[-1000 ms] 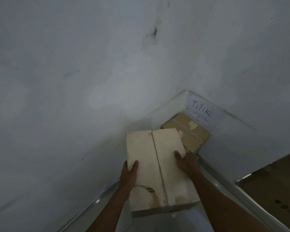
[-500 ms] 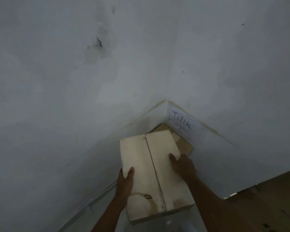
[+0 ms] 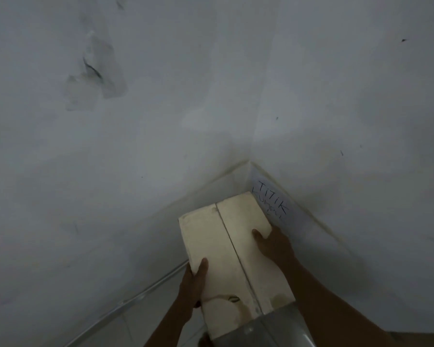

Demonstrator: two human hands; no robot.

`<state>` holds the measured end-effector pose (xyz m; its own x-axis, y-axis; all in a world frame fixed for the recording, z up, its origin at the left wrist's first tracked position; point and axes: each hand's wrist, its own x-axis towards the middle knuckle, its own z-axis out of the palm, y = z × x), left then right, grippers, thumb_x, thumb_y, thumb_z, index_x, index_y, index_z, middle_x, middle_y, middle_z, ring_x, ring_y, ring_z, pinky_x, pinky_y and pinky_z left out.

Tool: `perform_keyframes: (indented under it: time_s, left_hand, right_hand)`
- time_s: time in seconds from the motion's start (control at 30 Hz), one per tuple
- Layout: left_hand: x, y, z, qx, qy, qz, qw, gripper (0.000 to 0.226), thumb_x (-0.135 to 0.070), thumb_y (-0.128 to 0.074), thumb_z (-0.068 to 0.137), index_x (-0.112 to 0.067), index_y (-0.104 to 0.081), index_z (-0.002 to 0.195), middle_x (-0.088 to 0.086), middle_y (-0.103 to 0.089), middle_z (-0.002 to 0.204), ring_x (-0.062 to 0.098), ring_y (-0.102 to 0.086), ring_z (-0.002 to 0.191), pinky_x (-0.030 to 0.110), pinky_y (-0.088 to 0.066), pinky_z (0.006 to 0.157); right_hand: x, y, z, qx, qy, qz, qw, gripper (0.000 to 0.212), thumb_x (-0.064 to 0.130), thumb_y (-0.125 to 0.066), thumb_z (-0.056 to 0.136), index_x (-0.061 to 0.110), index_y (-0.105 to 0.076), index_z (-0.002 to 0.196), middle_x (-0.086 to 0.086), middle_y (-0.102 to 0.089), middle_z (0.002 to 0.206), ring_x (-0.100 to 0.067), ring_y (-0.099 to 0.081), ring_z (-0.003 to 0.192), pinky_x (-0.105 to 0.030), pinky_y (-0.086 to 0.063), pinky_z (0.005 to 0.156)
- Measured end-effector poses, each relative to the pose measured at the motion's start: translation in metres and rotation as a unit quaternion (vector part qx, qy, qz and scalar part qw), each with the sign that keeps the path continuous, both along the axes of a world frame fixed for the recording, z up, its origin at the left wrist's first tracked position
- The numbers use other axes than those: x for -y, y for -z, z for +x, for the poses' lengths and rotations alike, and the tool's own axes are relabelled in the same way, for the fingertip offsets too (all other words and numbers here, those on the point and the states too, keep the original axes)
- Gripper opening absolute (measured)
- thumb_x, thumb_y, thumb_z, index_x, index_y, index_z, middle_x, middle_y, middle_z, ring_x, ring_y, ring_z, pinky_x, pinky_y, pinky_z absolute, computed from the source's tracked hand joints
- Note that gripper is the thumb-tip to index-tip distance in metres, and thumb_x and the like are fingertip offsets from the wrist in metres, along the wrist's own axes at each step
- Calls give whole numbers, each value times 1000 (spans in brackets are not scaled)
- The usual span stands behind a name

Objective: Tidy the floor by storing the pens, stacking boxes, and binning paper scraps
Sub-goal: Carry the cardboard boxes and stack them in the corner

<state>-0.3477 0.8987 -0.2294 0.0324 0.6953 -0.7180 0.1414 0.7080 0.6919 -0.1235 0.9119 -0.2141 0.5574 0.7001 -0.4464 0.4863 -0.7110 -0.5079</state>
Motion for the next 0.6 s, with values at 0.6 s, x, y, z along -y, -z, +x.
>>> perform_keyframes:
  time_s: [0.6]
  left_hand:
    - [-72,61,89,33,-75,-48,996,52,-39,-49,95,-19,-35,142,13,-50,138,35,-52,121,58,-44,99]
  right_hand:
    - [-100,72,65,57,-89,-29,994,96,53,-58,88,1,-7,150,-21,-23,153,-36,-28,140,-43,-29,112]
